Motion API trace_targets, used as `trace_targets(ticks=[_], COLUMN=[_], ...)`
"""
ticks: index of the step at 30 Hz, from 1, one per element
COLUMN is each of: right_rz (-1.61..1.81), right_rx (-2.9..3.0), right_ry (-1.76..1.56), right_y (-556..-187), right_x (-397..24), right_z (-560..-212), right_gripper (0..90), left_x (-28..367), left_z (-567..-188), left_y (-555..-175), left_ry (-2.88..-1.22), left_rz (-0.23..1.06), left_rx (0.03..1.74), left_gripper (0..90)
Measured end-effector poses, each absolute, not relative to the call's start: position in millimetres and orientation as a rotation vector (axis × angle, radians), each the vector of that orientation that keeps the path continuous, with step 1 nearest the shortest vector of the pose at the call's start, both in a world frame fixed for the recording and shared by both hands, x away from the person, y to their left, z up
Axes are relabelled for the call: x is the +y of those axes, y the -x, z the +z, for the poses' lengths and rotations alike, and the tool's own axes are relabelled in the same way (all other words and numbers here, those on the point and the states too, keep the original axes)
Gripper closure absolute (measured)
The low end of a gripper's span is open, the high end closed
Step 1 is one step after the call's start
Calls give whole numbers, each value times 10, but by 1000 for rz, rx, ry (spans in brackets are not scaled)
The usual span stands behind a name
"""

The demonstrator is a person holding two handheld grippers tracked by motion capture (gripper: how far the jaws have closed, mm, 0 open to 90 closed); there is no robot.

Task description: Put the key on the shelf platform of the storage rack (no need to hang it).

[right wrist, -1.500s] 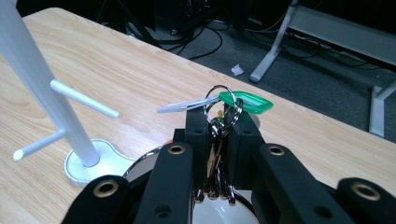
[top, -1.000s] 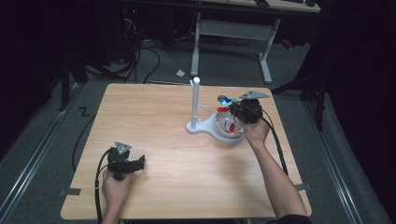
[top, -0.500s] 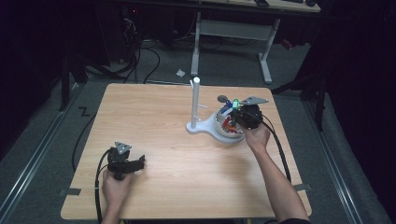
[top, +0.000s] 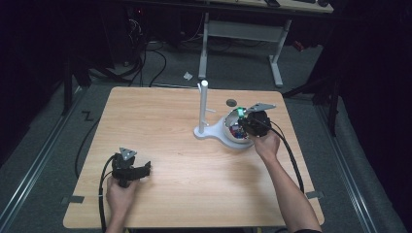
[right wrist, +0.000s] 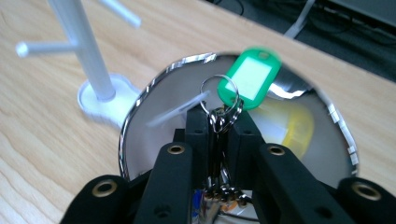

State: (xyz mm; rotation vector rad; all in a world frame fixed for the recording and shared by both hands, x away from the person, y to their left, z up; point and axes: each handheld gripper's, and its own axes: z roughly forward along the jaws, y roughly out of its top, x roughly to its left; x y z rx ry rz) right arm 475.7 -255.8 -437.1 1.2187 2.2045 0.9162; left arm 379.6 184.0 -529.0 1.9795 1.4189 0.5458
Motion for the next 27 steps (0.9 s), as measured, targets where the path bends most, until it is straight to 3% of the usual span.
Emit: trace_targets(ticks=[17, 24, 27], right_rz=[908, 892, 886], right_rx=[2201, 2204, 2198], right_ry=[-1374, -1435, -1451], right_y=[-4796, -4821, -4815], right_x=[-2713, -2728, -2733], right_z=[-4505, -4558, -4552], right_gripper=[807, 697, 601], left_x=[1840, 1840, 1839], left_z=[-5289, -5290, -5290], left_y=[-3796, -3796, -3796], left_ry=[-1980, -1980, -1980], left_rz=[546, 546, 546], left_rx=[1419, 1418, 1418], left_gripper=[171, 171, 172])
